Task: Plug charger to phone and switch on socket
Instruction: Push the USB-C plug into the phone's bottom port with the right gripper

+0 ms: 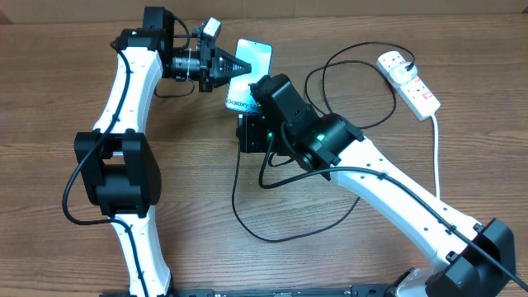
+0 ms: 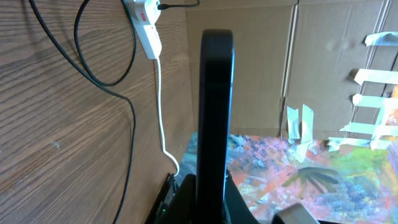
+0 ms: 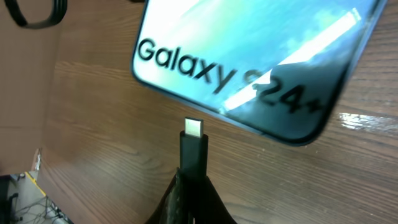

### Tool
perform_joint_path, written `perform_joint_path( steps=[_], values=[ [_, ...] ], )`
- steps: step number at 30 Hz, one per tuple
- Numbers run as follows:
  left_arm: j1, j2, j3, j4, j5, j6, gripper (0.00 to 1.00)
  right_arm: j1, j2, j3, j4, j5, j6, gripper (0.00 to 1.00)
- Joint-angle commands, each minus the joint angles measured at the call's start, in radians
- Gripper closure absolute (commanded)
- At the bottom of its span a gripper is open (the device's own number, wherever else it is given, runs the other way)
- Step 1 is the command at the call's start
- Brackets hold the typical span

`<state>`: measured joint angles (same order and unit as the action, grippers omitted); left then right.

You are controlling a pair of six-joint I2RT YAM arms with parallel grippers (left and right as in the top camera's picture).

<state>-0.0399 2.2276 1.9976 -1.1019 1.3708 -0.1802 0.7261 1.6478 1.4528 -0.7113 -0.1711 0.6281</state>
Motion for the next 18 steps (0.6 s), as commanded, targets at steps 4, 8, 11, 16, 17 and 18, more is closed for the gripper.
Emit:
perform_joint_path(
  steps=[4, 8, 11, 16, 17, 18],
  values=[
    [-0.006, -0.018, 0.014, 0.003, 0.032, 0.023, 0.96, -0.027, -0.008, 0.038, 0.002, 0.013, -0.007, 0.96],
    [-0.006, -0.018, 0.014, 0.003, 0.033, 0.023, 0.96, -0.026, -0.007, 0.038, 0.003, -0.003, -0.007, 0.96],
    [-0.006, -0.018, 0.014, 0.003, 0.033, 0.023, 0.96, -0.026, -0.007, 0.038, 0.003, -0.009, -0.007, 0.96],
    [-0.006, -0.018, 0.014, 0.003, 0.036, 0.023, 0.96, -0.026, -0.007, 0.038, 0.007, -0.010, -0.007, 0.96],
    [-0.006, -0.018, 0.014, 0.003, 0.036, 0.023, 0.96, -0.026, -0.007, 0.038, 0.008, -0.010, -0.006, 0.96],
    [-0.006, -0.018, 0.014, 0.003, 0.036, 0.023, 0.96, -0.026, -0.007, 0.038, 0.008, -0.011, -0.002, 0.96]
  ],
)
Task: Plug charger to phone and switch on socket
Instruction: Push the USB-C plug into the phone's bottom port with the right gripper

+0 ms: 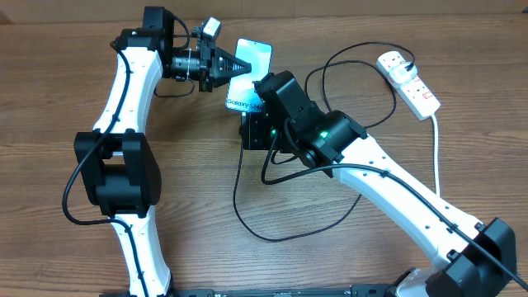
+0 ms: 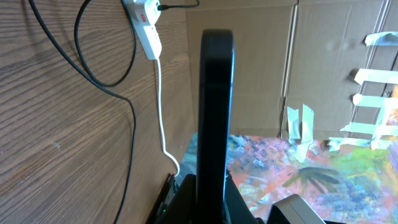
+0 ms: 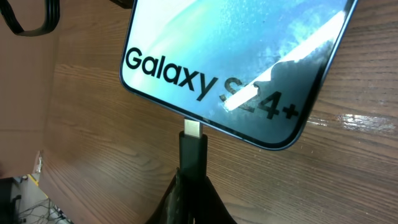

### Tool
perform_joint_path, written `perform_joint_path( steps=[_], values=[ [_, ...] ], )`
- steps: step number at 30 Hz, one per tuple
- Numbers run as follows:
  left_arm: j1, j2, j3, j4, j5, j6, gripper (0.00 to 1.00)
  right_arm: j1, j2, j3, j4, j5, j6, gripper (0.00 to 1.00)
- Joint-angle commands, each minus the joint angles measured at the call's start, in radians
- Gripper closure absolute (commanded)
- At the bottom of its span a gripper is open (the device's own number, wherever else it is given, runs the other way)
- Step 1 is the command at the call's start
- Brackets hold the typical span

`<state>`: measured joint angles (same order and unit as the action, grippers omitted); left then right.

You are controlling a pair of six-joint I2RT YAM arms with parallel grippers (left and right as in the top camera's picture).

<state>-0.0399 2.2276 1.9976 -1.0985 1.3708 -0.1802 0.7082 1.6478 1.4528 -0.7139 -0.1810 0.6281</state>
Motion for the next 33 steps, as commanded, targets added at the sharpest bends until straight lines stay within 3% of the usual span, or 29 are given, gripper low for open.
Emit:
perform_joint_path(
  steps=[1, 20, 24, 33],
  values=[
    [-0.006, -0.018, 0.014, -0.001, 0.040, 0.023, 0.96, -0.008, -0.007, 0.038, 0.011, -0.003, 0.001, 0.96],
    [-0.006, -0.018, 0.014, -0.001, 0.077, 0.025, 0.96, -0.009, -0.007, 0.038, 0.032, -0.003, 0.005, 0.96],
    [-0.007, -0.018, 0.014, -0.003, 0.154, 0.105, 0.96, -0.009, -0.007, 0.038, 0.041, -0.003, 0.016, 0.96],
    [-0.007, -0.018, 0.014, -0.030, 0.137, 0.133, 0.96, -0.014, -0.007, 0.038, 0.054, -0.004, 0.039, 0.96]
  ],
)
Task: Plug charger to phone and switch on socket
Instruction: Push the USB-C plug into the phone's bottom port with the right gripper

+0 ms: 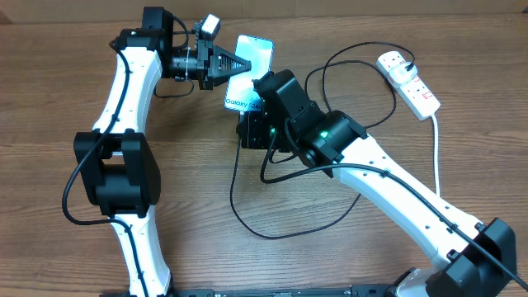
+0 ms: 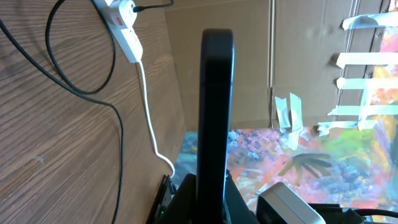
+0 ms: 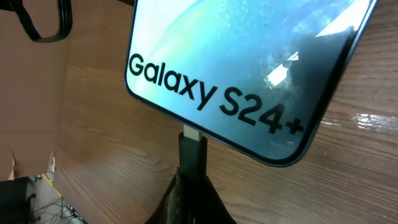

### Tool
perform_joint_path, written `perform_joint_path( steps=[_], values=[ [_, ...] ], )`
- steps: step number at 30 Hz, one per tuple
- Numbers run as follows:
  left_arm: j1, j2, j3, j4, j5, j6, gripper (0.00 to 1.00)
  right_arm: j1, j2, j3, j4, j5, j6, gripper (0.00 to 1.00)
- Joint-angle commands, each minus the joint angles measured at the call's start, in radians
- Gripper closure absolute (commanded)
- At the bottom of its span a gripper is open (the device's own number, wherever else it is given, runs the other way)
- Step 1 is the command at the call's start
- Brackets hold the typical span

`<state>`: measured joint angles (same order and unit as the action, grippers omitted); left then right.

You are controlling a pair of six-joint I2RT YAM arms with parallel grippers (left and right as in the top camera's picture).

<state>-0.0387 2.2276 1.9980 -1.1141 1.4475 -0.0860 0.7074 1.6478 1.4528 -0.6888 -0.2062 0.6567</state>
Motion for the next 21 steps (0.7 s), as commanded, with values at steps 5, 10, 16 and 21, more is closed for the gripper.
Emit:
perform_joint_path(
  steps=[5, 10, 16, 21],
  values=[
    [-0.008, -0.018, 0.013, -0.031, 0.014, 0.039, 0.96, -0.014, -0.007, 0.038, 0.029, 0.022, 0.010, 0.96],
    [-0.008, -0.018, 0.013, -0.062, -0.040, 0.059, 0.96, -0.023, -0.007, 0.039, 0.029, 0.022, 0.010, 0.96],
    [-0.008, -0.018, 0.013, -0.089, -0.041, 0.095, 0.96, -0.025, -0.007, 0.039, 0.031, 0.023, 0.009, 0.96],
    [-0.009, -0.018, 0.013, -0.100, -0.037, 0.117, 0.96, -0.041, -0.007, 0.039, 0.030, 0.021, 0.009, 0.96]
  ],
)
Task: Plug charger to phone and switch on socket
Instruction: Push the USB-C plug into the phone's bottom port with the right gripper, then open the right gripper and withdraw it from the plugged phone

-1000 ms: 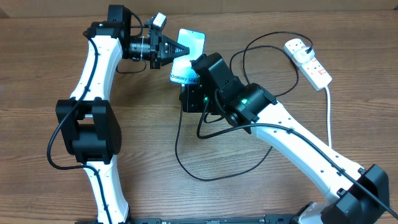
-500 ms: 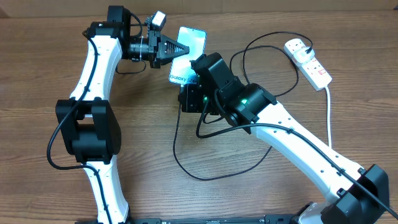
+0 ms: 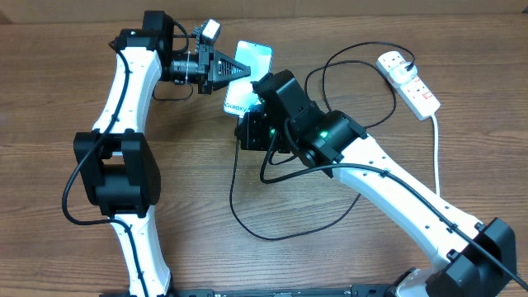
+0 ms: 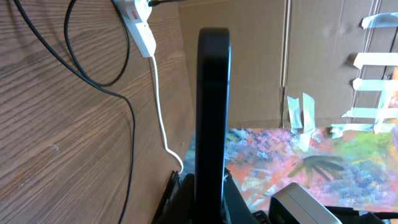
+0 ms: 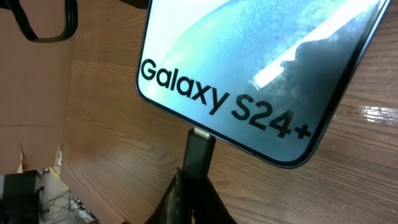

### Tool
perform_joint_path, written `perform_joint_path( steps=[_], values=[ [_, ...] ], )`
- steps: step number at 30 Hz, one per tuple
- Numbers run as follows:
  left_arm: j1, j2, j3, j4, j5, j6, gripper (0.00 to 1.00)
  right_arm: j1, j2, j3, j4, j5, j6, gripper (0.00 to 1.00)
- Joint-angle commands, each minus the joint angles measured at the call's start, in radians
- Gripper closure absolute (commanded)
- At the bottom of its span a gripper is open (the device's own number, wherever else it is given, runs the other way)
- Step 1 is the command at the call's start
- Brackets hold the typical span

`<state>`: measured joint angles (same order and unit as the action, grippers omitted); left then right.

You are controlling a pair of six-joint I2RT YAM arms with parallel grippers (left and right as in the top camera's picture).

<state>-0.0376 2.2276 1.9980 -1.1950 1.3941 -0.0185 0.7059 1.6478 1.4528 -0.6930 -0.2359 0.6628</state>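
Observation:
My left gripper (image 3: 233, 71) is shut on the phone (image 3: 247, 73) and holds it off the table, its lit screen reading "Galaxy S24+" (image 5: 261, 68). The left wrist view shows the phone edge-on (image 4: 212, 106) between the fingers. My right gripper (image 5: 198, 190) is shut on the black charger plug (image 5: 199, 155). The plug's metal tip (image 5: 200, 132) meets the phone's bottom edge, only a sliver showing. The white socket strip (image 3: 408, 81) lies at the far right with a plug in it. I cannot see how its switch stands.
The black charger cable (image 3: 280, 227) loops over the table's middle and up to the socket strip. A white cable (image 3: 436, 157) runs from the strip toward the near right. A cardboard wall (image 4: 323, 56) stands behind the table.
The phone has turned slightly in my left gripper and sits a little further left in the overhead view. The plug leans a bit to the right, its tip still at the phone's bottom edge.
At first the plug's bare tip stood short of the phone's bottom edge. Then the tip touched that edge. Later most of the tip was hidden at the edge, and it stays so now with the phone turned slightly. Both grippers kept their hold throughout.

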Motion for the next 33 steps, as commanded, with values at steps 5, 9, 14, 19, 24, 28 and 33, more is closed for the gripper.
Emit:
perform_joint_path(
  steps=[5, 9, 14, 19, 24, 28, 33],
  values=[
    [-0.010, -0.018, 0.013, -0.061, 0.017, 0.098, 0.96, -0.063, -0.007, 0.039, 0.034, 0.048, 0.003, 0.96],
    [-0.010, -0.018, 0.013, -0.098, 0.016, 0.132, 0.96, -0.079, -0.007, 0.039, 0.037, 0.048, 0.002, 0.96],
    [-0.010, -0.018, 0.013, -0.118, 0.016, 0.132, 0.96, -0.085, -0.007, 0.039, 0.053, 0.043, -0.016, 0.96],
    [-0.010, -0.018, 0.013, -0.148, 0.016, 0.157, 0.96, -0.085, -0.007, 0.039, 0.068, 0.044, -0.021, 0.96],
    [-0.010, -0.018, 0.013, -0.173, 0.012, 0.180, 0.96, -0.085, -0.007, 0.039, 0.068, 0.044, -0.042, 0.94],
    [-0.008, -0.018, 0.013, -0.162, 0.012, 0.179, 0.96, -0.085, -0.007, 0.039, 0.056, 0.043, -0.042, 0.76],
    [0.005, -0.018, 0.013, -0.140, 0.011, 0.171, 0.96, -0.085, -0.007, 0.039, 0.053, 0.008, -0.042, 0.50]
  ],
)
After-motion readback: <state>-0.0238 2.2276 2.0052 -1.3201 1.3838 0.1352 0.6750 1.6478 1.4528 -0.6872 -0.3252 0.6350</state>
